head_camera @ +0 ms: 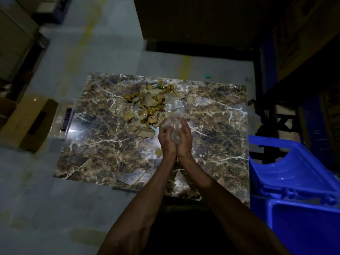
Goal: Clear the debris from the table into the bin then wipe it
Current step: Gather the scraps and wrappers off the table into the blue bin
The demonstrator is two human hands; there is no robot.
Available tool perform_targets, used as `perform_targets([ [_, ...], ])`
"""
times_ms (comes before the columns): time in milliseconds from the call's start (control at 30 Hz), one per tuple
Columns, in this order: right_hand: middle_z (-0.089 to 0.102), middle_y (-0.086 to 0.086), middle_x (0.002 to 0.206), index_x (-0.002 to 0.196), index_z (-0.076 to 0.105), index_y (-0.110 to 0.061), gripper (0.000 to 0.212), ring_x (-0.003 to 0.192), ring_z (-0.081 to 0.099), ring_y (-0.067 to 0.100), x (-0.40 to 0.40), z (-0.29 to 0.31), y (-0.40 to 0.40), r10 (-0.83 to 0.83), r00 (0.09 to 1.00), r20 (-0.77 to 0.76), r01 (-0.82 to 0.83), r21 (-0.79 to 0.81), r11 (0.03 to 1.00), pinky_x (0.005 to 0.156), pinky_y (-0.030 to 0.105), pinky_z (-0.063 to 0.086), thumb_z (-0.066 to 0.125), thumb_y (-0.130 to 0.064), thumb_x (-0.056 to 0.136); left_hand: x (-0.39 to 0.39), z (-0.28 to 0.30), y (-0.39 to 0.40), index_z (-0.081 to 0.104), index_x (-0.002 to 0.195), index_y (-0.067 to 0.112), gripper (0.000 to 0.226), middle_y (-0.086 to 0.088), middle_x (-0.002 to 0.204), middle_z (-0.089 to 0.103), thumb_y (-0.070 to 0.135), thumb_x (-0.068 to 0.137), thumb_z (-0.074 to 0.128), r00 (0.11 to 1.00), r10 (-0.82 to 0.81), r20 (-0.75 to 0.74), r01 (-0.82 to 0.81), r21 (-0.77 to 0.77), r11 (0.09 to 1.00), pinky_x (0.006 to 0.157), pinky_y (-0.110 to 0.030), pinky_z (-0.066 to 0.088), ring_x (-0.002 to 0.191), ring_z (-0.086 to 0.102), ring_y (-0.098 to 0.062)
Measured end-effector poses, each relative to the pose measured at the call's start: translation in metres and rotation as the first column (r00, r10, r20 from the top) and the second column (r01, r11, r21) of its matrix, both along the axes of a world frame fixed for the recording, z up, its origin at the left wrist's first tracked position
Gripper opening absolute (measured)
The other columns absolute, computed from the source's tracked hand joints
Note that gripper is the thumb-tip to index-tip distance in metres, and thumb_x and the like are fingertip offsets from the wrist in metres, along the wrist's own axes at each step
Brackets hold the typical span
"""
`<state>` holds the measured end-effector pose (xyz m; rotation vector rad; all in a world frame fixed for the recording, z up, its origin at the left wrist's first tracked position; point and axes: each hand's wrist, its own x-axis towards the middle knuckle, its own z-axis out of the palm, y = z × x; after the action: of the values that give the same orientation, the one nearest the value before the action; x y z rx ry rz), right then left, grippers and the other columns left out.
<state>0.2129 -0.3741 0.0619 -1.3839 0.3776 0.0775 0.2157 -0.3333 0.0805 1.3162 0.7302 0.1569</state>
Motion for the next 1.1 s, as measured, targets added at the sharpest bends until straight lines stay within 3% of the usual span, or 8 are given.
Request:
perform_targets([
  [200, 0.058, -0.015, 0.134, 0.133, 0.058, -0.027, 0.028, 0.114, 0.056, -0.020, -0.015, 0.026, 0.001, -0.050, 0.998, 0.045, 0.049, 0.038, 0.998, 0.092, 0.007, 0.045, 0.049, -0.015, 0.109, -0.018, 0.018, 0.006, 0.061, 0.129, 0.003, 0.028, -0.012, 0.121, 0.069, 0.010, 0.104, 0.055, 0.997, -0.035, 0.076, 0.040, -0.070, 0.997, 0.085, -0.027, 0.056, 0.108, 0.066, -0.024],
  [367, 0.060, 0.006, 0.145, 0.139, 0.060, -0.009, 0.033, 0.132, 0.057, 0.019, -0.023, 0.045, 0.015, -0.112, 0.988, 0.109, 0.113, -0.011, 0.993, 0.102, 0.022, 0.051, 0.051, -0.016, 0.108, -0.029, 0.037, 0.018, 0.060, 0.129, 0.002, 0.029, -0.012, 0.117, 0.068, 0.015, 0.104, 0.054, 0.990, -0.088, 0.113, 0.100, -0.107, 0.989, 0.081, -0.030, 0.055, 0.102, 0.067, -0.019],
  [433, 0.060, 0.006, 0.143, 0.139, 0.060, -0.010, 0.032, 0.131, 0.058, 0.020, -0.028, 0.056, 0.018, -0.145, 0.978, 0.147, 0.146, 0.008, 0.989, 0.098, 0.019, 0.051, 0.051, -0.013, 0.108, -0.032, 0.046, 0.022, 0.058, 0.131, 0.000, 0.031, -0.013, 0.118, 0.067, 0.013, 0.104, 0.053, 0.986, -0.093, 0.141, 0.111, -0.126, 0.986, 0.075, -0.022, 0.055, 0.096, 0.068, -0.012],
  [567, 0.061, 0.007, 0.144, 0.137, 0.061, -0.012, 0.037, 0.132, 0.058, 0.023, -0.037, 0.065, 0.024, -0.193, 0.963, 0.190, 0.194, 0.012, 0.981, 0.108, 0.037, 0.051, 0.058, -0.026, 0.103, -0.040, 0.057, 0.025, 0.055, 0.132, -0.009, 0.033, -0.021, 0.121, 0.064, 0.007, 0.104, 0.052, 0.979, -0.119, 0.167, 0.142, -0.134, 0.981, 0.071, -0.015, 0.052, 0.090, 0.066, -0.011],
  [733, 0.060, 0.009, 0.143, 0.139, 0.058, -0.007, 0.034, 0.129, 0.059, 0.021, -0.058, 0.078, 0.016, -0.287, 0.935, 0.207, 0.291, 0.011, 0.957, 0.095, 0.015, 0.051, 0.052, -0.015, 0.108, -0.054, 0.061, 0.017, 0.058, 0.135, -0.003, 0.034, -0.019, 0.129, 0.064, 0.009, 0.104, 0.054, 0.955, -0.199, 0.221, 0.232, -0.135, 0.963, 0.077, -0.016, 0.053, 0.110, 0.065, -0.024],
  [833, 0.060, 0.005, 0.141, 0.136, 0.059, -0.016, 0.029, 0.129, 0.058, 0.018, -0.070, 0.086, 0.005, -0.336, 0.913, 0.233, 0.348, -0.013, 0.937, 0.097, 0.013, 0.049, 0.052, -0.015, 0.108, -0.064, 0.070, 0.004, 0.062, 0.127, -0.001, 0.027, -0.009, 0.114, 0.069, 0.005, 0.103, 0.054, 0.943, -0.237, 0.232, 0.276, -0.155, 0.948, 0.076, -0.018, 0.051, 0.095, 0.067, -0.007],
  [967, 0.061, 0.004, 0.137, 0.135, 0.059, -0.014, 0.028, 0.124, 0.059, 0.012, -0.081, 0.094, -0.014, -0.378, 0.892, 0.249, 0.394, -0.017, 0.919, 0.092, 0.009, 0.047, 0.052, -0.013, 0.108, -0.071, 0.074, -0.014, 0.060, 0.126, -0.008, 0.027, -0.012, 0.111, 0.068, 0.002, 0.103, 0.053, 0.928, -0.281, 0.243, 0.325, -0.163, 0.932, 0.072, -0.013, 0.051, 0.098, 0.066, -0.018],
  [1100, 0.061, 0.006, 0.141, 0.132, 0.060, -0.021, 0.027, 0.129, 0.059, 0.018, -0.091, 0.095, -0.040, -0.450, 0.851, 0.271, 0.468, -0.003, 0.884, 0.096, 0.014, 0.049, 0.053, -0.013, 0.107, -0.079, 0.077, -0.042, 0.057, 0.133, -0.007, 0.032, -0.016, 0.122, 0.066, 0.006, 0.103, 0.054, 0.894, -0.362, 0.263, 0.409, -0.153, 0.900, 0.077, -0.013, 0.052, 0.101, 0.068, -0.010],
])
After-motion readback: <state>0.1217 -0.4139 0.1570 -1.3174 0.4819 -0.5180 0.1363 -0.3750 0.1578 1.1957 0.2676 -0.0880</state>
